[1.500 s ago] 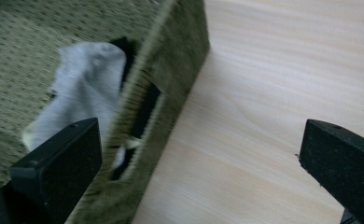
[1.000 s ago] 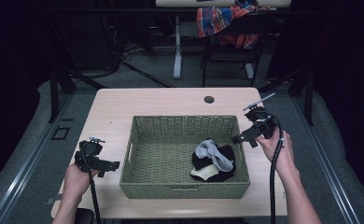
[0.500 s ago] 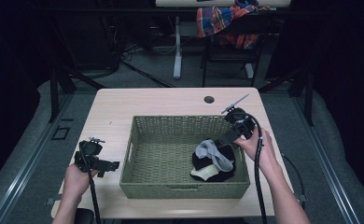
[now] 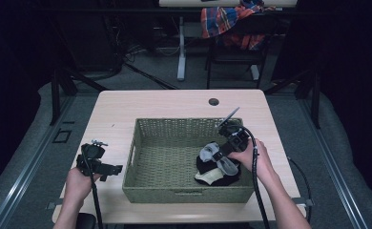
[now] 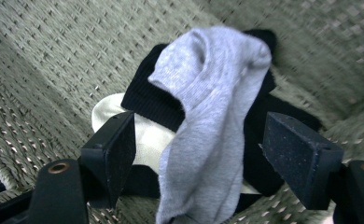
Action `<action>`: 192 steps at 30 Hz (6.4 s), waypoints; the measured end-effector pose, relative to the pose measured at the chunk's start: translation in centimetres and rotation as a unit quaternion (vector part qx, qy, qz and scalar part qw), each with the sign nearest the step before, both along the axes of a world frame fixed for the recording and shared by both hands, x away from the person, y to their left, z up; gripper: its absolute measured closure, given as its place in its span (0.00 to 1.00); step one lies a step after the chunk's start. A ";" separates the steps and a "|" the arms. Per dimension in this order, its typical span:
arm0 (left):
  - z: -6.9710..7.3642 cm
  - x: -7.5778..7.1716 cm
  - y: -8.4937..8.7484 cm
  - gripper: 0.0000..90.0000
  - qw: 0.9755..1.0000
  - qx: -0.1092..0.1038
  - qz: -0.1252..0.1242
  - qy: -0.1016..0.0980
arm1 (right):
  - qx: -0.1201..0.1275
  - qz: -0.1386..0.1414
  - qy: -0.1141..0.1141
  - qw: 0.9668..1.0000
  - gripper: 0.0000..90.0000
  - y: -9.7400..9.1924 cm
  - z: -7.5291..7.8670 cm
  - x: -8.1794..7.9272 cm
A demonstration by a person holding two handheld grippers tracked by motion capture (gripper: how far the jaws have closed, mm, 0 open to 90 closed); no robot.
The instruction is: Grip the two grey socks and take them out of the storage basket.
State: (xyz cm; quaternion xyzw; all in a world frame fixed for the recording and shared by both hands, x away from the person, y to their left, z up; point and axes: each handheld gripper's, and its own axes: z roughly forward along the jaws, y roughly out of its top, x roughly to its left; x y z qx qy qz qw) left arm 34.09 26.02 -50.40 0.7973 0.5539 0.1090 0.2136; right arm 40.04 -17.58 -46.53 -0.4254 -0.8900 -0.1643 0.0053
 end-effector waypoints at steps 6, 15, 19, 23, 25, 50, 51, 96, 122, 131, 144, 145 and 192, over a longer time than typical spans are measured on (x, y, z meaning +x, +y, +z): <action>0.0 0.0 0.0 0.01 1.000 0.001 -0.001 0.001 | -0.024 -0.004 0.008 1.000 0.54 0.0 -0.6 0.0; -0.1 0.0 -0.1 0.02 1.000 0.004 -0.001 0.002 | -0.054 0.004 0.011 0.998 0.86 0.4 -0.6 -0.1; -0.1 0.0 -0.1 0.02 1.000 0.004 -0.001 0.003 | -0.057 -0.004 -0.001 0.998 0.92 0.3 -0.3 -0.2; -0.1 0.0 -0.1 0.02 1.000 0.004 -0.001 0.003 | -0.051 -0.008 -0.014 0.999 0.93 0.0 0.6 -0.3; -0.1 0.0 -0.1 0.02 1.000 0.004 0.000 0.003 | -0.043 -0.015 -0.024 0.999 0.93 0.0 1.2 -0.5; -0.1 0.0 -0.1 0.01 1.000 0.002 0.000 0.003 | -0.004 -0.037 -0.093 0.995 0.94 -1.6 6.8 -1.8; -0.1 0.0 -0.1 0.01 1.000 0.003 0.001 0.003 | -0.001 -0.038 -0.096 0.995 0.94 -1.8 7.0 -1.8; 0.0 0.0 0.1 0.00 1.000 -0.007 0.002 -0.001 | -0.013 -0.184 -0.097 0.978 0.95 -13.0 6.4 -1.5; 0.0 0.0 0.0 0.00 1.000 -0.005 -0.001 -0.001 | -0.028 -0.211 -0.016 0.977 0.95 -15.1 -1.5 1.0; 0.0 0.0 0.0 0.00 1.000 -0.004 0.000 0.001 | -0.040 -0.197 0.041 0.979 0.92 -14.7 -4.2 1.7; 0.0 0.0 0.0 0.00 1.000 -0.005 0.001 -0.002 | -0.015 -0.183 0.019 0.983 0.58 -14.8 -1.6 1.0; 0.0 0.0 0.0 0.00 1.000 -0.005 0.001 -0.001 | -0.015 -0.188 0.011 0.982 0.56 -14.7 -1.3 0.8; -0.1 0.0 -0.1 0.00 1.000 -0.003 0.005 0.000 | -0.011 -0.004 -0.047 0.999 0.00 -1.9 4.1 -0.8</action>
